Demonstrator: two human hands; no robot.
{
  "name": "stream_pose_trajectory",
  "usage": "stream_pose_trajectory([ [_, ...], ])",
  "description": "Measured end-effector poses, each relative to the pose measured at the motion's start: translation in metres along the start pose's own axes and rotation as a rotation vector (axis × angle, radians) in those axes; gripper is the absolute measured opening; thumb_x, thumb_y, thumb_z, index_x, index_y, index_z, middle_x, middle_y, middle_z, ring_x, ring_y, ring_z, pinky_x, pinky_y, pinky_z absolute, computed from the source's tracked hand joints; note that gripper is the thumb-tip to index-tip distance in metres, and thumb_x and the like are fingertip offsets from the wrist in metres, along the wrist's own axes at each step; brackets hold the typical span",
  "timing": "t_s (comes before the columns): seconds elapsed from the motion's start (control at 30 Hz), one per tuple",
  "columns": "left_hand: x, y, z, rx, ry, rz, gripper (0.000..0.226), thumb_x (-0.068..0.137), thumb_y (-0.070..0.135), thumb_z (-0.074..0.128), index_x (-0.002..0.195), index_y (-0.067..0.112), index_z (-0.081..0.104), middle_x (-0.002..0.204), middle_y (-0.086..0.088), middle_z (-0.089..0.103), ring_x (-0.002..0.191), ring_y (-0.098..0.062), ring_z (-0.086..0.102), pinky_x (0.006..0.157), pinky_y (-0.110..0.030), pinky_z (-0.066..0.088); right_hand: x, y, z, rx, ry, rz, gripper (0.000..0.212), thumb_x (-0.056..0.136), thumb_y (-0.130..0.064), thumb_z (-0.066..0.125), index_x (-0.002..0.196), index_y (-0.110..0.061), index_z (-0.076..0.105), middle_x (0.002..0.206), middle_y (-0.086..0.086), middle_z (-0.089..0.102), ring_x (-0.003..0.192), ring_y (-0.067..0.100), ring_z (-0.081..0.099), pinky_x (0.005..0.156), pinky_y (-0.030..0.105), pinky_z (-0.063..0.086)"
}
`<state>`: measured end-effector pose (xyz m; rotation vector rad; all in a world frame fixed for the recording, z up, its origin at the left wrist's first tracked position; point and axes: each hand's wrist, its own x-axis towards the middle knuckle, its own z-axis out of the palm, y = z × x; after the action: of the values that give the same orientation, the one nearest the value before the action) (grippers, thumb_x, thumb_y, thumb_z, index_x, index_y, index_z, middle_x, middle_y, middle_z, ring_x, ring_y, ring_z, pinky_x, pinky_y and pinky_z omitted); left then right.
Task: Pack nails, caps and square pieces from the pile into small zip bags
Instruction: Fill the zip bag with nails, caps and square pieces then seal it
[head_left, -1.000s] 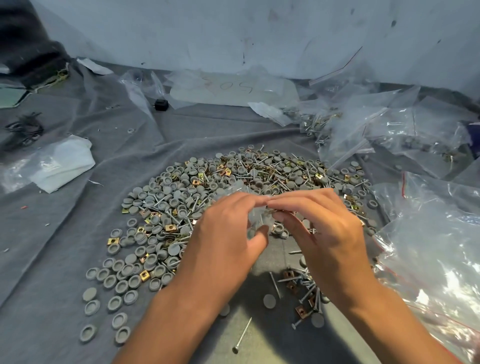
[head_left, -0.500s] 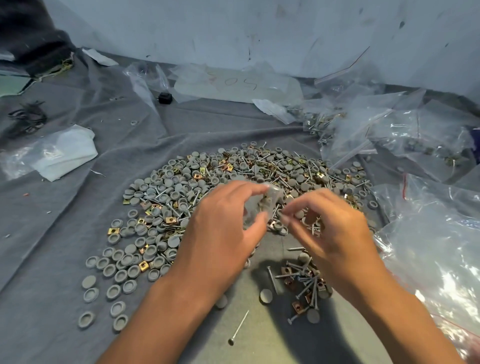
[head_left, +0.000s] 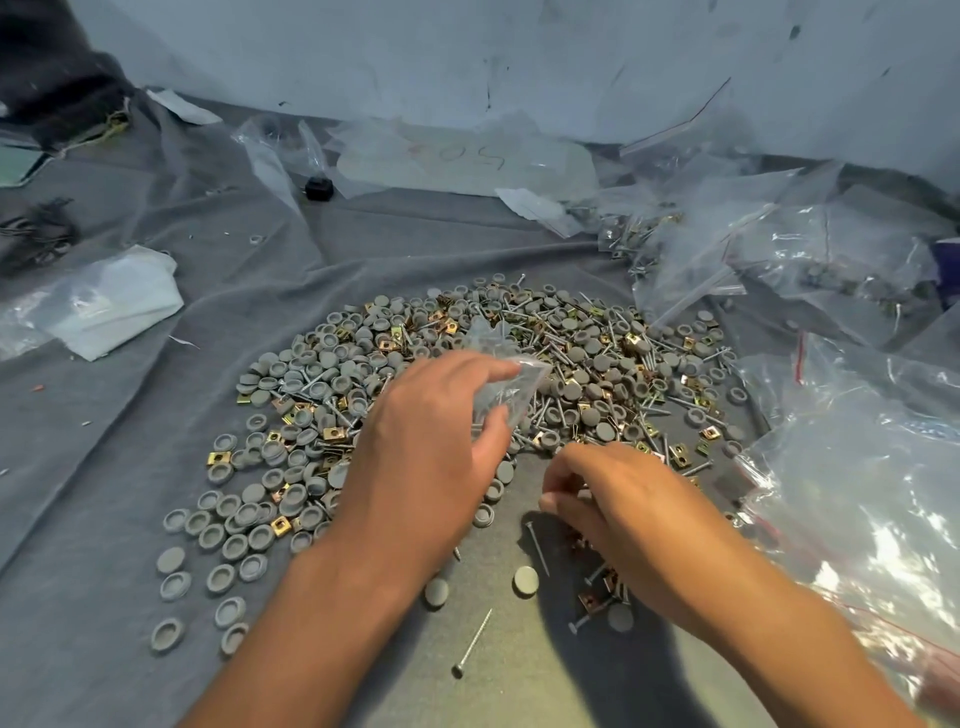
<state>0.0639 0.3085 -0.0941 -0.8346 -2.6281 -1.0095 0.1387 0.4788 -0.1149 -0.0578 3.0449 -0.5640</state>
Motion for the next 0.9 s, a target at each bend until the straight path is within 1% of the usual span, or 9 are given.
stream_pose_trajectory([
  [0.17, 0.0, -0.004, 0.003, 0.016, -0.035, 0.003, 0.039, 0.09, 0.024, 0.066, 0.129, 0.028, 0.063, 0.123, 0.017, 0.064, 0.1, 0.009, 0.053, 0.098, -0.012, 0.045, -0.005, -0.015, 0.014, -0.039, 0.061, 0.023, 0.025, 0.092, -0.054, 0.06, 0.105, -0.041, 0.043, 0.086, -0.02, 0.05, 0.081, 0.006, 0.047, 0.064, 0.027, 0.038],
  [0.27, 0.0, -0.006, 0.003, 0.029, -0.056, -0.004, 0.039, 0.09, 0.023, 0.068, 0.128, 0.028, 0.063, 0.123, 0.018, 0.064, 0.109, 0.009, 0.051, 0.097, 0.002, 0.03, -0.005, -0.015, 0.021, -0.048, 0.065, 0.013, 0.022, 0.094, -0.046, 0.06, 0.11, -0.04, 0.047, 0.096, -0.019, 0.059, 0.092, 0.008, 0.058, 0.071, 0.03, 0.048],
  [0.33, 0.0, -0.007, 0.004, 0.03, -0.06, -0.004, 0.04, 0.089, 0.022, 0.07, 0.128, 0.028, 0.063, 0.123, 0.018, 0.063, 0.11, 0.009, 0.051, 0.099, 0.0, 0.03, -0.002, -0.012, 0.017, 0.082, 0.086, 0.025, 0.019, 0.095, -0.039, 0.062, 0.113, -0.041, 0.057, 0.097, -0.021, 0.062, 0.091, -0.001, 0.059, 0.077, 0.023, 0.049],
  [0.4, 0.0, -0.008, 0.004, 0.033, -0.071, 0.0, 0.043, 0.088, 0.022, 0.072, 0.129, 0.03, 0.062, 0.124, 0.019, 0.062, 0.109, 0.009, 0.052, 0.101, -0.006, 0.034, 0.0, -0.008, 0.007, 0.292, 0.196, -0.009, 0.016, 0.096, -0.034, 0.062, 0.11, -0.039, 0.068, 0.093, -0.025, 0.063, 0.09, -0.005, 0.06, 0.076, 0.009, 0.044],
  [0.53, 0.0, -0.008, 0.006, 0.027, -0.09, 0.004, 0.046, 0.084, 0.023, 0.076, 0.128, 0.031, 0.062, 0.122, 0.022, 0.061, 0.106, 0.009, 0.051, 0.099, -0.006, 0.033, 0.004, -0.012, -0.01, 0.601, 0.524, -0.141, 0.013, 0.094, -0.033, 0.064, 0.106, -0.029, 0.069, 0.093, -0.017, 0.067, 0.085, 0.007, 0.067, 0.069, 0.012, 0.048],
  [0.67, 0.0, -0.007, 0.006, 0.022, -0.106, 0.002, 0.05, 0.078, 0.021, 0.082, 0.124, 0.025, 0.065, 0.111, 0.022, 0.058, 0.089, 0.005, 0.046, 0.087, -0.002, 0.032, 0.017, -0.021, -0.005, 0.35, 0.715, -0.238, 0.018, 0.088, -0.016, 0.075, 0.105, -0.018, 0.073, 0.094, -0.012, 0.069, 0.083, 0.0, 0.065, 0.075, 0.011, 0.048],
  [0.77, 0.0, -0.006, 0.005, -0.006, -0.089, 0.002, 0.052, 0.08, 0.021, 0.08, 0.129, 0.027, 0.063, 0.122, 0.02, 0.062, 0.108, 0.004, 0.054, 0.101, -0.012, 0.039, 0.019, -0.014, -0.004, 0.219, 0.693, -0.276, 0.014, 0.091, -0.015, 0.073, 0.104, -0.011, 0.075, 0.097, -0.005, 0.07, 0.087, 0.005, 0.064, 0.077, 0.017, 0.05],
  [0.83, 0.0, -0.006, 0.005, -0.018, -0.075, 0.005, 0.052, 0.082, 0.024, 0.079, 0.13, 0.029, 0.062, 0.126, 0.02, 0.062, 0.114, 0.005, 0.054, 0.106, -0.018, 0.041, 0.017, -0.012, -0.007, 0.254, 0.707, -0.272, 0.01, 0.092, -0.014, 0.072, 0.102, -0.012, 0.074, 0.094, -0.008, 0.067, 0.085, -0.001, 0.06, 0.077, 0.011, 0.044],
  [0.9, 0.0, -0.006, 0.005, -0.018, -0.071, 0.007, 0.051, 0.082, 0.025, 0.079, 0.13, 0.03, 0.061, 0.125, 0.021, 0.061, 0.112, 0.007, 0.053, 0.104, -0.013, 0.04, 0.015, -0.013, -0.007, 0.322, 0.736, -0.253, 0.011, 0.089, -0.015, 0.074, 0.1, -0.013, 0.072, 0.09, -0.012, 0.067, 0.082, -0.003, 0.061, 0.075, 0.008, 0.043],
])
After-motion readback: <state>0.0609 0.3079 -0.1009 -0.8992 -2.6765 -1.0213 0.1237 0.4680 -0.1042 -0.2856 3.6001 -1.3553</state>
